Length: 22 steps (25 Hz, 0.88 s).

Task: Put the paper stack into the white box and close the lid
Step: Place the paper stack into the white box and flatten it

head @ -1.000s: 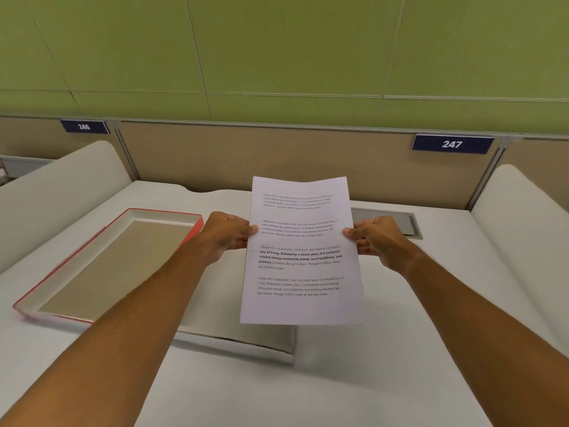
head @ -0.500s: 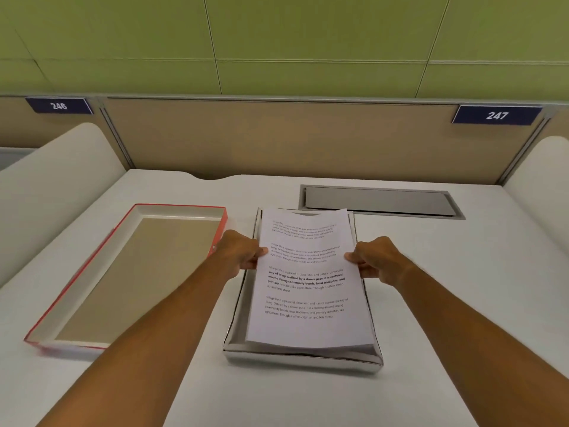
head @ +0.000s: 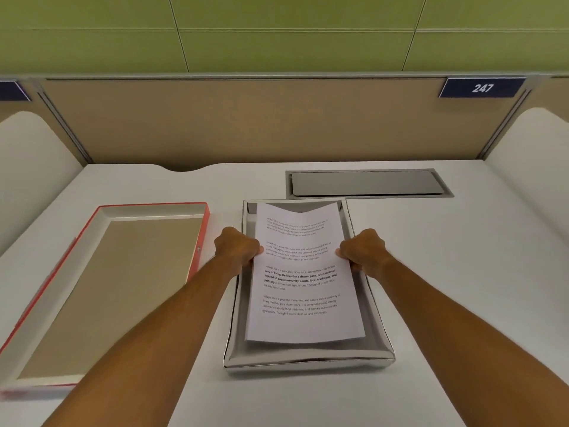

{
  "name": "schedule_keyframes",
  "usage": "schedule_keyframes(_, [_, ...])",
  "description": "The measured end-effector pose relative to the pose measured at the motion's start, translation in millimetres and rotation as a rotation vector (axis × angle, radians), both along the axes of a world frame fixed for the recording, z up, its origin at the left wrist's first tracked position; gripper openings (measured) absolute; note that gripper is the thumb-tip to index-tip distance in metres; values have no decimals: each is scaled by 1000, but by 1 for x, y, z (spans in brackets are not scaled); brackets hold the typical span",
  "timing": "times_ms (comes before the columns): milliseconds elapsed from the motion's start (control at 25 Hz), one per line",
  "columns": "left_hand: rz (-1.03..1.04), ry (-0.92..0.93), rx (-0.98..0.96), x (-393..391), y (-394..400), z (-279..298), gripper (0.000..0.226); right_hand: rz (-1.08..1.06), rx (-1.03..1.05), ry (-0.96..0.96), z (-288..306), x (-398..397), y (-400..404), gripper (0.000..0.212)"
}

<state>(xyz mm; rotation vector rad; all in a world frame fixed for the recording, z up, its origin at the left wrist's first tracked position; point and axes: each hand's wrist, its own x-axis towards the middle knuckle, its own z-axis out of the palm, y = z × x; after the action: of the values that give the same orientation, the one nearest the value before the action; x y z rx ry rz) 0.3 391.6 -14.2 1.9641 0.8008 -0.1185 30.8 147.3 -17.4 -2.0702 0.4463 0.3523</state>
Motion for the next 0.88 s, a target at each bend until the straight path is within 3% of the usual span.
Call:
schedule_keyframes(200, [-54, 10, 162, 3, -2, -7, 25, 37, -124, -37, -6, 4, 7, 25])
schedule_keyframes(400, [-235, 70, 321, 5, -11, -7, 23, 120, -342, -88, -8, 5, 13, 33])
schedule_keyframes(600, [-365, 181, 294, 5, -21, -9, 27, 223, -474, -83, -6, 3, 22, 14])
schedule_keyframes(760, [-425, 221, 299, 4, -25, -3, 23, 297, -579, -71, -11, -1, 26, 28])
schedule_keyframes(880, [-437, 222, 291, 0, -27, 0, 29, 363, -575, -58, -10, -6, 24, 18])
